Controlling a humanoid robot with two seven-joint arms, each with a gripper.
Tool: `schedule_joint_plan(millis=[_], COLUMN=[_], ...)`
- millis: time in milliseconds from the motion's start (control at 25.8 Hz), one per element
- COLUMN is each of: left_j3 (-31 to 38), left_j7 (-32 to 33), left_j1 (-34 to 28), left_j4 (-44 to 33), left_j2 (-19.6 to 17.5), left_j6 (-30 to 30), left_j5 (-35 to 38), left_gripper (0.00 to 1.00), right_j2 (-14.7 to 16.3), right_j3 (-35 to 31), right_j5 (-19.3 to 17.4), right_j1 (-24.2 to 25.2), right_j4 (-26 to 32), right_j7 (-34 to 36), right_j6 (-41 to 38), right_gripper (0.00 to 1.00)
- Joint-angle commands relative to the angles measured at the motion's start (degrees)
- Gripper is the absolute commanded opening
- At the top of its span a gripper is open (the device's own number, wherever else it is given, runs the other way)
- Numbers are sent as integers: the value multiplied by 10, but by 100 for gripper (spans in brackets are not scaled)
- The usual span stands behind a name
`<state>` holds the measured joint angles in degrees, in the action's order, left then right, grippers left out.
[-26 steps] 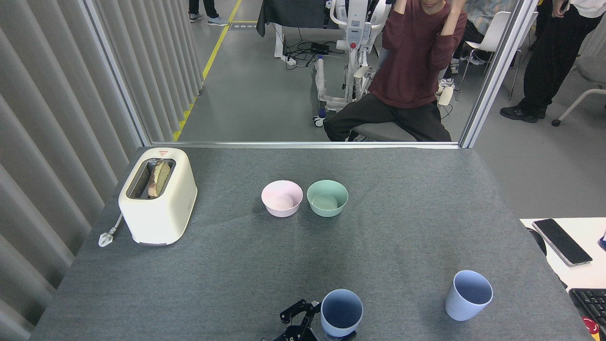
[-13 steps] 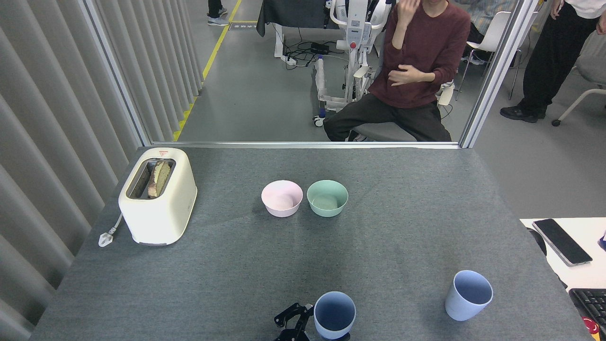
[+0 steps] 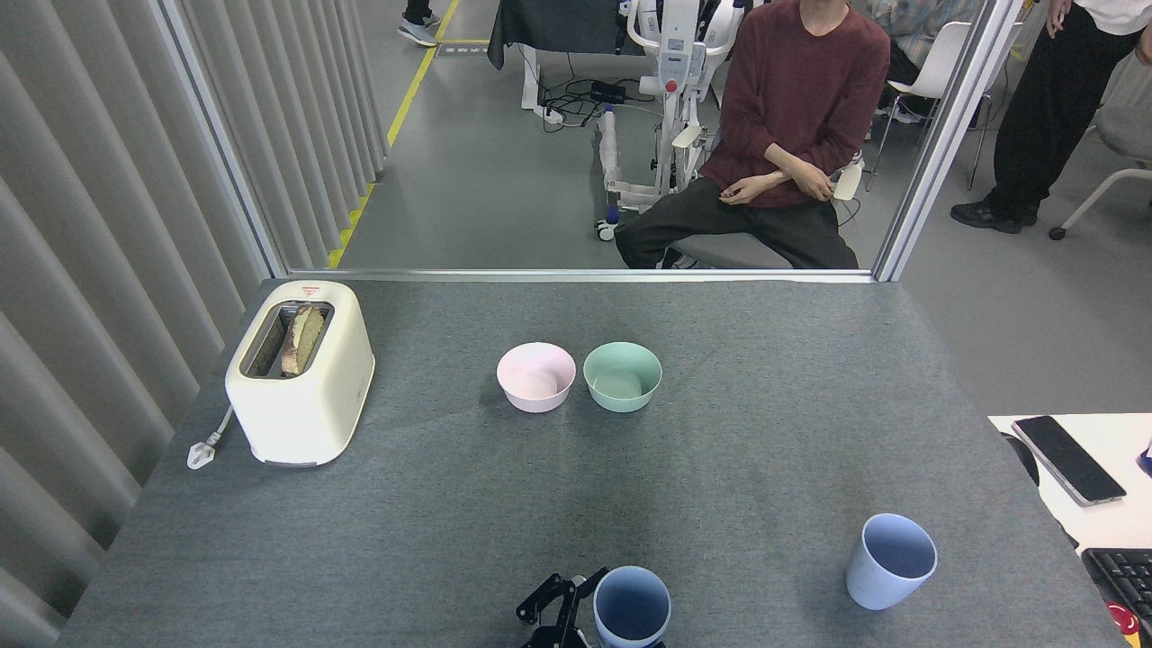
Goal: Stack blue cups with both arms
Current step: 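Lower the blue cup onto the table and open the left gripper, then withdraw the left gripper back toward the robot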
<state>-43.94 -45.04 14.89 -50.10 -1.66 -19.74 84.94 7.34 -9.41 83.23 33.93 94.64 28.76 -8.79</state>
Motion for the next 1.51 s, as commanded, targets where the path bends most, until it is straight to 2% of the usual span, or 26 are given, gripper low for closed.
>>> schedule_joint_plan(millis=[0,348,697,813,968,1045,1123,1200,1277,1355,1471], left_j3=[1,17,38,49,76,116,203,300,361,394,408], left_j7=[-5,-14,-14,-14,-14,-14,-14,-13,-11,-8,-9], left_j1=[0,-7,-38,-53,-84,-98,-99,-100,-102,-122,-144], left_j4=[0,-6,-50,-74,-112,-112,-91,-54,-41,-47,-66], left_j2=[-1,-7,-30,-46,-90,-108,-118,-120,-121,-127,-137], left_j6=[0,-2,-37,-44,-50,-49,-50,-69,-99,-108,-108], left_j5=[0,2,1,1,0,-5,-14,-54,-96,-119,-129], left_gripper=[99,100,100,100,100,100,100,100,100,100,100], right_j2=[0,1,1,1,0,-1,-7,-6,-5,-4,2], right_j3=[0,-1,-1,-1,0,1,2,2,1,-3,-4], right_j5=[0,0,0,0,-1,-1,-1,-2,-3,-3,-4], right_j1=[1,1,1,1,-6,-22,-39,-59,-85,-120,-152], right_j4=[0,-1,-2,-2,-2,-8,-25,-38,-61,-93,-128], right_j7=[0,0,0,1,0,0,0,-7,-24,-51,-55], right_j6=[0,0,0,0,17,34,35,34,34,37,36], right_gripper=[100,100,100,100,100,100,100,100,100,100,100])
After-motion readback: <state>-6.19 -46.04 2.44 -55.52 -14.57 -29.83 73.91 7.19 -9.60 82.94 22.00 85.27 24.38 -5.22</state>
